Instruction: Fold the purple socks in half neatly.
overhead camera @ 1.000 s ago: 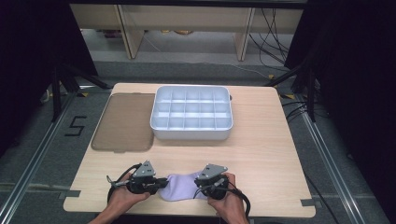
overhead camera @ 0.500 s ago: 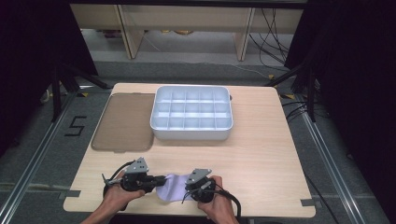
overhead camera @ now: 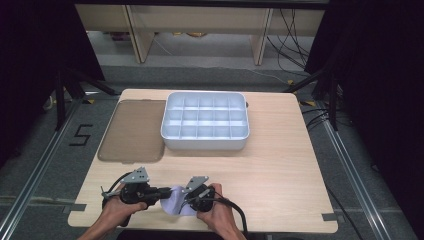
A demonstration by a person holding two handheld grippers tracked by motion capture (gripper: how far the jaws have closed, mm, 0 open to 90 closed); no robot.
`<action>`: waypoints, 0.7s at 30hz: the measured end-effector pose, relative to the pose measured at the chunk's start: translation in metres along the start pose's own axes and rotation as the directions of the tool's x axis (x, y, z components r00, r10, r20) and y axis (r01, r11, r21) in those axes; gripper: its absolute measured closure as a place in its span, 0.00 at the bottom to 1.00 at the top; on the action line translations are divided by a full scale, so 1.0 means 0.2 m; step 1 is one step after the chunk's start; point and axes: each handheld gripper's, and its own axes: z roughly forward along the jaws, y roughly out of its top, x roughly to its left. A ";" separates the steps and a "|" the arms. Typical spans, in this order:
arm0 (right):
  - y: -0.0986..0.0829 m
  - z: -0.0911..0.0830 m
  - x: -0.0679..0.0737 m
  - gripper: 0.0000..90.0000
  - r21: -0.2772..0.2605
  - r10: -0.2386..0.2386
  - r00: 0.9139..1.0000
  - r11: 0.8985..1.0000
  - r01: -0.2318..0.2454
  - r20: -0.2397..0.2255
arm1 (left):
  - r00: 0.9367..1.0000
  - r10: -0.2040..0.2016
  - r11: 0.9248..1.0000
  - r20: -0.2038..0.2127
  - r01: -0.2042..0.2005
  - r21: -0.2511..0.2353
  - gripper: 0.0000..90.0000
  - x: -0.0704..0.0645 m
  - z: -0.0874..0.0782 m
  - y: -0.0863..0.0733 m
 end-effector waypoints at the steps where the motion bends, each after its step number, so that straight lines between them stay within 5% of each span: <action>1: 0.00 0.00 0.00 0.97 0.000 0.000 1.000 1.000 0.000 0.000 | 1.000 -0.004 1.000 0.006 0.004 0.003 0.94 0.00 -0.01 0.00; 9: 0.07 0.06 0.02 0.97 -0.032 -0.009 0.998 0.999 0.007 -0.063 | 1.000 -0.013 1.000 0.015 0.014 -0.007 0.94 0.03 -0.05 0.01; 15: 0.10 0.03 -0.09 0.98 -0.063 -0.012 1.000 0.998 0.011 -0.009 | 1.000 -0.022 1.000 0.022 0.022 -0.006 0.94 0.04 -0.04 0.02; 17: 0.11 0.05 -0.10 0.98 -0.036 0.034 0.999 0.999 -0.034 -0.024 | 1.000 -0.020 1.000 0.019 0.021 -0.010 0.94 0.03 -0.04 0.02; 21: 0.12 0.10 -0.09 0.99 -0.034 0.005 1.000 0.999 -0.005 -0.009 | 1.000 -0.015 1.000 0.021 0.015 -0.010 0.94 0.04 -0.04 0.02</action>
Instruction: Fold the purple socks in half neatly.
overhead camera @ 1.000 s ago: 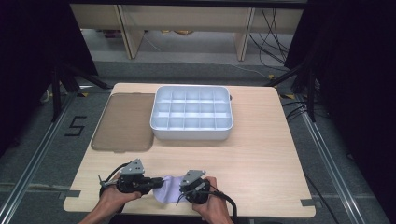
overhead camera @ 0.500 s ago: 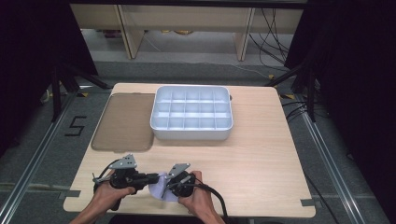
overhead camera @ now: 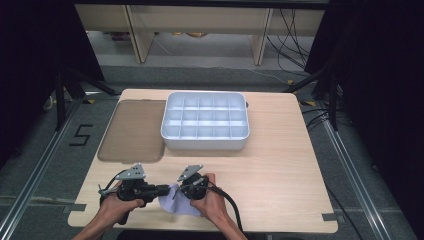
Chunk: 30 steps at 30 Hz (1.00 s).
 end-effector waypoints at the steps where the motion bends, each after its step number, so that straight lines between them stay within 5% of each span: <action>1: 0.00 0.00 0.00 0.99 0.008 0.000 1.000 1.000 0.000 -0.004 | 1.000 -0.005 1.000 -0.005 0.004 -0.011 0.94 0.00 0.00 0.00; 5: 0.01 -0.02 0.00 0.98 -0.016 -0.007 1.000 1.000 0.007 -0.006 | 1.000 -0.012 1.000 -0.004 0.012 -0.004 0.94 0.00 -0.01 0.00; 9: -0.02 -0.14 -0.03 0.98 -0.033 0.001 1.000 0.999 -0.001 0.005 | 1.000 -0.010 1.000 0.002 0.010 -0.020 0.93 0.00 -0.01 0.00; 14: -0.13 -0.25 -0.05 0.98 0.022 0.001 1.000 1.000 -0.002 0.012 | 1.000 -0.019 1.000 -0.004 0.019 -0.012 0.93 -0.01 0.00 0.01; 30: -0.19 -0.22 -0.07 0.98 0.046 0.033 0.999 0.998 -0.033 0.008 | 0.999 -0.019 0.999 -0.049 0.021 0.025 0.92 -0.06 0.19 0.05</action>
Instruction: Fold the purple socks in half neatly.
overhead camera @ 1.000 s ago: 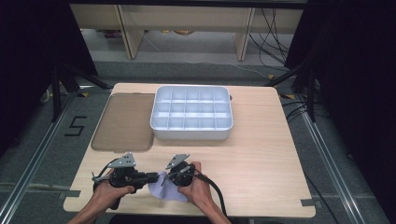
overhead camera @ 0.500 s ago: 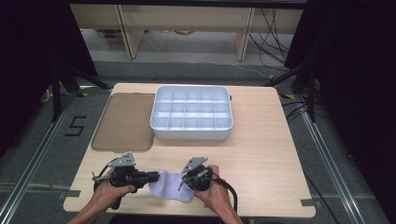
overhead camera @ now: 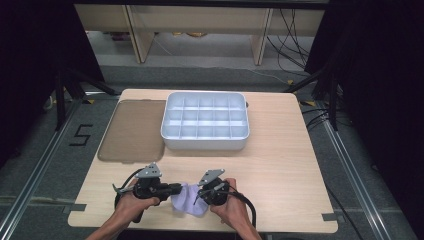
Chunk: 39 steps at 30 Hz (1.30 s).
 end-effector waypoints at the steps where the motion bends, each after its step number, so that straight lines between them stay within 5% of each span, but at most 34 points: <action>1: 0.00 0.00 0.00 0.98 -0.003 -0.005 1.000 1.000 0.005 0.000 | 1.000 -0.002 1.000 0.002 0.002 -0.005 0.92 0.00 0.01 0.00; 16: -0.01 -0.01 -0.01 0.96 -0.010 0.036 0.999 0.999 -0.036 -0.021 | 0.999 -0.024 1.000 0.031 0.023 0.010 0.85 -0.02 0.12 0.00; 22: 0.00 -0.06 -0.03 0.95 -0.048 0.041 0.999 0.998 -0.042 -0.026 | 0.996 -0.052 0.998 0.070 0.053 -0.017 0.65 -0.02 0.09 0.02; 28: -0.03 -0.11 -0.05 0.95 -0.082 0.043 0.999 0.996 -0.044 -0.019 | 0.996 -0.047 0.997 0.072 0.051 -0.059 0.61 0.00 0.02 0.04; 32: -0.04 -0.13 -0.07 0.95 -0.108 0.049 0.999 0.993 -0.050 -0.009 | 0.999 0.029 0.999 0.023 -0.028 -0.029 0.72 0.02 -0.02 -0.01; 34: -0.04 -0.15 -0.07 0.95 -0.109 0.048 0.999 0.993 -0.049 -0.015 | 0.999 0.031 1.000 0.030 -0.031 0.000 0.79 0.02 -0.01 -0.05; 36: -0.03 -0.16 -0.05 0.95 -0.120 0.090 0.996 0.989 -0.090 -0.007 | 0.997 0.067 0.996 0.041 -0.070 0.060 0.84 0.00 0.02 -0.08; 39: -0.01 -0.17 -0.03 0.95 -0.149 0.045 0.999 0.988 -0.047 -0.017 | 0.990 0.129 0.983 0.055 -0.135 0.127 0.88 -0.04 0.06 -0.10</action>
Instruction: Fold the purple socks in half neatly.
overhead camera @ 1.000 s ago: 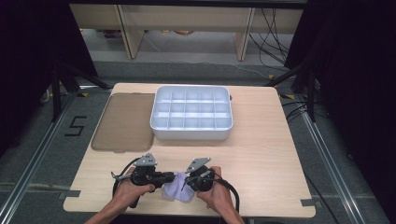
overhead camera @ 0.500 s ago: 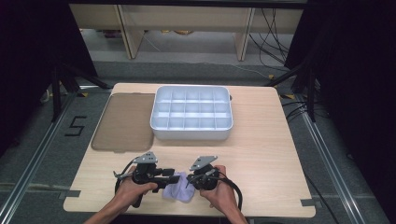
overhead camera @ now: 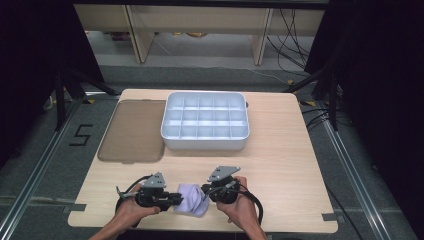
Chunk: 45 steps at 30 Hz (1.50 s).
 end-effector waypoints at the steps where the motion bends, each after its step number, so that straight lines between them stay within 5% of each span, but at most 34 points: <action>1: 0.01 -0.01 0.02 0.96 0.001 -0.012 1.000 1.000 0.012 -0.008 | 1.000 0.023 1.000 0.003 -0.023 0.012 0.89 -0.01 0.01 0.00; 5: 0.05 0.03 0.06 0.96 0.010 -0.021 1.000 1.000 0.021 -0.016 | 0.999 0.044 0.999 -0.001 -0.044 0.032 0.91 -0.06 0.05 -0.01; 11: 0.09 0.13 0.10 0.97 0.054 -0.059 0.997 0.997 0.061 -0.041 | 1.000 0.021 1.000 -0.018 -0.021 0.013 0.90 -0.08 0.06 -0.02; 13: 0.07 0.16 0.09 0.98 0.109 -0.094 0.996 0.990 0.094 0.000 | 0.999 0.023 1.000 -0.024 -0.023 0.019 0.90 -0.09 0.05 -0.02; 14: 0.06 0.18 0.08 0.98 0.117 -0.098 0.995 0.989 0.095 0.019 | 0.998 0.059 0.998 -0.028 -0.058 0.028 0.90 -0.08 0.05 -0.02; 16: 0.02 0.18 0.04 0.99 0.137 -0.087 0.996 0.987 0.083 0.024 | 0.999 0.047 0.999 -0.027 -0.047 0.021 0.91 -0.08 0.05 -0.02; 17: 0.00 0.17 0.04 0.99 0.123 -0.047 0.999 0.991 0.045 0.014 | 0.999 0.035 0.999 -0.022 -0.035 0.010 0.92 -0.09 0.05 -0.02; 19: -0.01 0.15 0.03 0.99 0.130 -0.039 0.999 0.991 0.037 0.014 | 0.999 0.034 0.999 -0.010 -0.034 0.003 0.93 -0.09 0.05 -0.02; 21: -0.01 0.16 0.02 0.99 0.125 -0.048 0.999 0.991 0.046 0.016 | 1.000 0.017 1.000 -0.009 -0.018 -0.002 0.93 -0.10 0.05 -0.01; 26: -0.02 0.17 0.03 0.99 0.112 -0.053 0.998 0.992 0.050 0.026 | 0.998 0.053 0.998 -0.031 -0.053 -0.018 0.95 -0.07 0.01 0.02; 30: -0.02 0.16 0.03 0.99 0.121 -0.051 0.999 0.991 0.048 0.017 | 0.999 0.013 0.998 -0.051 -0.016 -0.068 0.95 -0.02 0.02 0.06; 32: -0.02 0.16 0.03 0.99 0.140 -0.026 0.999 0.990 0.022 0.025 | 0.996 0.040 0.998 -0.077 -0.045 -0.054 0.95 0.03 0.04 0.08; 36: -0.02 0.16 0.02 0.99 0.116 -0.049 0.999 0.992 0.048 0.006 | 0.996 0.019 1.000 -0.086 -0.020 -0.012 0.96 0.07 0.09 0.05; 40: -0.03 0.11 0.00 0.99 0.141 -0.041 0.998 0.989 0.033 0.052 | 0.994 0.039 0.999 -0.100 -0.039 -0.005 0.96 0.07 0.09 0.05; 45: -0.01 0.03 0.01 0.98 0.057 -0.058 0.998 0.997 0.056 0.031 | 0.994 0.037 0.999 -0.103 -0.038 -0.004 0.96 0.06 0.09 0.05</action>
